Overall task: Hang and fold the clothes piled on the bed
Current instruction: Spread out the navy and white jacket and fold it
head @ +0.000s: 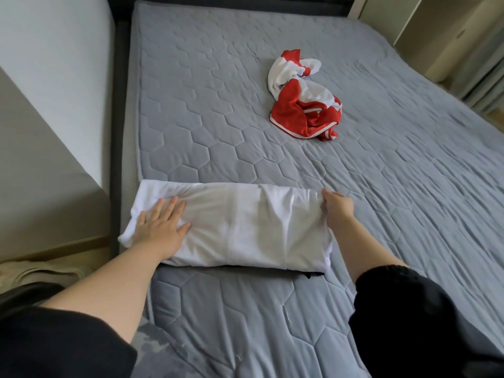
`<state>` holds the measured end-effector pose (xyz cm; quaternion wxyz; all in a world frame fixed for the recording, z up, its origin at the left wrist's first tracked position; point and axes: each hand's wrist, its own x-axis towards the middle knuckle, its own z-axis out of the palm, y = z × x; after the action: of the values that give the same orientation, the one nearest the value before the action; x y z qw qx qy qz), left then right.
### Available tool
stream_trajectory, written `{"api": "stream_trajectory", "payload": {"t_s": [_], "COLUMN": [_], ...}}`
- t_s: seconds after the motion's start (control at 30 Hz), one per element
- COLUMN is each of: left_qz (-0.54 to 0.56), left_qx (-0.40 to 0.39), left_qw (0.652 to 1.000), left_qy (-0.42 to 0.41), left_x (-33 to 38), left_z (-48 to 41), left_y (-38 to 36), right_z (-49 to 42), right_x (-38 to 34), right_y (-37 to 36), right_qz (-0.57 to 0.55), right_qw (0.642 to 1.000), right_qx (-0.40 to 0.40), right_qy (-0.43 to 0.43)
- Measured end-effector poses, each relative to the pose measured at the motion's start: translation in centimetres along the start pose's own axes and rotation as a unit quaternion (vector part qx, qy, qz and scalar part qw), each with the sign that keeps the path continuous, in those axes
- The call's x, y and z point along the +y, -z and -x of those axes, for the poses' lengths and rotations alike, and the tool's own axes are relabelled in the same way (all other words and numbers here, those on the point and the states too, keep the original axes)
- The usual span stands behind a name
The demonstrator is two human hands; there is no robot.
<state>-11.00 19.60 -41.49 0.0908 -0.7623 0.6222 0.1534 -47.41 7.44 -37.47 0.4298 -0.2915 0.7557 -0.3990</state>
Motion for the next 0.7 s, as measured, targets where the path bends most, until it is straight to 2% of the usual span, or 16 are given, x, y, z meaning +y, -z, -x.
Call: {"api": "stream_trajectory", "payload": {"t_s": [0.07,0.17,0.23,0.33,0.4,0.47,0.53,0.57,0.6,0.63,0.7], "left_qz": [0.007,0.012,0.014,0.017,0.016,0.015,0.017,0.019,0.022,0.026,0.028], "left_qx": [-0.009,-0.013,-0.010,-0.005,-0.004,-0.007,-0.010,-0.010,-0.010,-0.011,-0.012], "left_qw": [1.000,1.000,1.000,1.000,1.000,1.000,1.000,1.000,1.000,0.999,0.999], "left_qy": [0.011,0.021,0.023,0.023,0.023,0.023,0.024,0.023,0.020,0.017,0.016], "left_x": [0.1,0.0,0.0,0.0,0.1,0.2,0.2,0.1,0.0,0.0,0.0], "left_z": [0.0,0.0,-0.1,-0.2,-0.2,-0.1,0.0,0.0,0.0,0.0,-0.2], "left_y": [-0.1,-0.4,-0.6,-0.7,-0.6,-0.5,-0.3,-0.2,-0.1,-0.1,-0.1], "right_z": [-0.8,-0.9,-0.5,0.4,2.2,4.3,5.6,5.7,5.4,4.9,4.0], "right_x": [0.4,1.5,1.7,1.3,0.5,-0.4,0.1,1.1,2.2,3.2,4.2], "right_y": [0.8,1.7,1.6,0.8,-0.7,-3.3,-5.6,-6.3,-6.5,-6.3,-5.7], "right_qz": [-0.012,0.066,0.124,0.226,0.269,0.295,0.360,0.409,0.460,0.494,0.498], "right_qw": [0.999,0.995,0.991,0.966,0.930,0.882,0.818,0.793,0.782,0.790,0.827], "right_qx": [0.040,-0.004,0.003,0.082,0.082,0.021,-0.084,-0.129,-0.160,-0.171,-0.151], "right_qy": [-0.032,-0.068,-0.048,0.097,0.238,0.366,0.441,0.432,0.389,0.322,0.213]}}
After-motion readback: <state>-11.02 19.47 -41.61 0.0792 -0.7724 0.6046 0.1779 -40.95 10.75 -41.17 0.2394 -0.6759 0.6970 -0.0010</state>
